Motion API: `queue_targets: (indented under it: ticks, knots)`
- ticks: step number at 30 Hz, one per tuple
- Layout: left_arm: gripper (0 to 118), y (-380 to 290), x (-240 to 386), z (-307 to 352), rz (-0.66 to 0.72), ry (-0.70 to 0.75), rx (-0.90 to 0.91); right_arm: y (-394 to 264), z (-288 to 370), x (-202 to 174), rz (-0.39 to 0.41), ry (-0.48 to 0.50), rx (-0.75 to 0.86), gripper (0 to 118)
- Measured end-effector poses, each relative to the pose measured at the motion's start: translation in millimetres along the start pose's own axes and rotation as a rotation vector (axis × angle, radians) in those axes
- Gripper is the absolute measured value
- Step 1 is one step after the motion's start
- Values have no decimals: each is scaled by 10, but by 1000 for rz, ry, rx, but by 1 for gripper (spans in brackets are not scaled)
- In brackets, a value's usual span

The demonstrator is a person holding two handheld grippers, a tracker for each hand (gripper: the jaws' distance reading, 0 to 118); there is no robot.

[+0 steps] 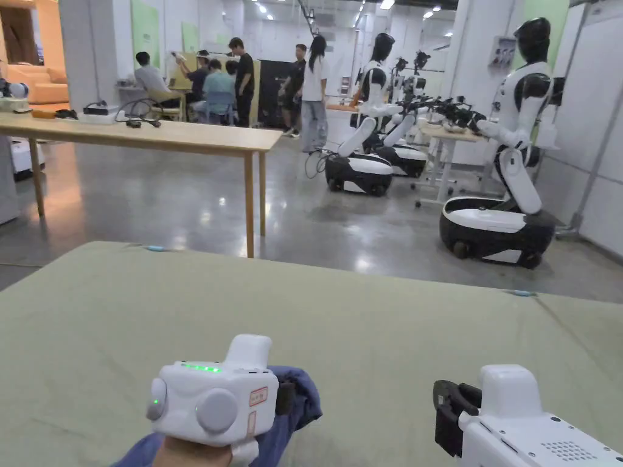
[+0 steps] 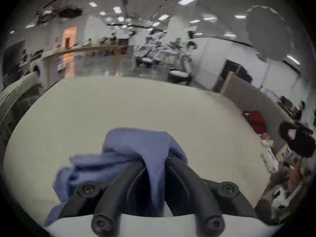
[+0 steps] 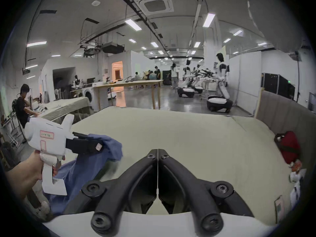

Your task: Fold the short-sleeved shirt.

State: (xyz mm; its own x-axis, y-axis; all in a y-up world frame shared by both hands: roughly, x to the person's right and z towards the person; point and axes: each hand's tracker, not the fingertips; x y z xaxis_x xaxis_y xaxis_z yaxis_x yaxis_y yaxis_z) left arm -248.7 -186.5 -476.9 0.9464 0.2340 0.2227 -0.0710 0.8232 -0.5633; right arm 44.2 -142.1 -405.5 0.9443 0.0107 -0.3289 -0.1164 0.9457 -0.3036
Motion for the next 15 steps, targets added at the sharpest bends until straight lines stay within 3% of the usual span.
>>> queue_targets:
  ticks: [6,12,13,15]
  knots:
    - [7,-39,1574,-602,-171,-166,-88,15,416,705,-22,-107,25,1]
    - [10,-768,2068,-1636,-263,-103,-329,-195,530,1233,-54,-178,-1,1]
    - [25,-852,2083,-1693,-247,-108,-342,-227,531,1297,-65,-186,-7,1]
    - [101,-925,2089,-1698,-228,-102,-333,-271,523,1381,-75,-191,-15,1]
